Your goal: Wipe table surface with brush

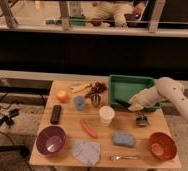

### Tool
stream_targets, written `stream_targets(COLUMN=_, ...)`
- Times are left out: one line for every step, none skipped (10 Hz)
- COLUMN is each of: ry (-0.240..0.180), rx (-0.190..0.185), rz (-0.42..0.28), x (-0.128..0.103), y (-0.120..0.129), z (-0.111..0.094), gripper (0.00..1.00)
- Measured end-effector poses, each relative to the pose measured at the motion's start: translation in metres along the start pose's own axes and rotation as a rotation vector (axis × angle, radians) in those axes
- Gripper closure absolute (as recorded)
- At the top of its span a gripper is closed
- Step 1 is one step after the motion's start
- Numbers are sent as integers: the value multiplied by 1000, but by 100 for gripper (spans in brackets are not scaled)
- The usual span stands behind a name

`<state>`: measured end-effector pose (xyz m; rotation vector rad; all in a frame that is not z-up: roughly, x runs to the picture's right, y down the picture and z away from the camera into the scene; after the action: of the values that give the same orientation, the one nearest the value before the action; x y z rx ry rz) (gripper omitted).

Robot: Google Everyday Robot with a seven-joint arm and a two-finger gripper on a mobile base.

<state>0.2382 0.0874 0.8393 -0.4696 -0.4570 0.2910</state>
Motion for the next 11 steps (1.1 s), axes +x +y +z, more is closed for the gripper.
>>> stream_targets(ry=-10, rx=-1, rz=-7, x=-6, y=1, z=-1, gripper=91)
stream_targets(ry=-25, rx=-4, rz=-13, x=-13, y=5, z=-3, gripper=91)
stream_targets(ry=-38, rx=-10, rz=-16, x=-18, y=10, z=-5, gripper=91)
stream_targets(ry=-49, rx=-14, rz=-17, x=-22, y=13, z=-7, gripper=91)
stream_targets(ry=-63, rx=-21, rz=-18, x=-26, y=19, z=-10, gripper=91)
stream_targets(ry=-71, rx=-25, rz=-16, x=-28, y=24, z=-14, gripper=91)
stream_targets(ry=-71, rx=-28, rz=-14, x=-27, y=27, z=-17, gripper=91)
stream_targets(ry=-66, rx=-37, rz=-14, x=-25, y=31, z=-19, gripper=91)
stream_targets(ry=-53, rx=-40, rz=-7, x=-17, y=35, z=-21, gripper=91)
stream_targets(ry=-35, rx=-46, rz=3, x=-5, y=39, z=-24, gripper=91)
stream_targets(ry=-19, rx=-46, rz=6, x=2, y=39, z=-24, gripper=91)
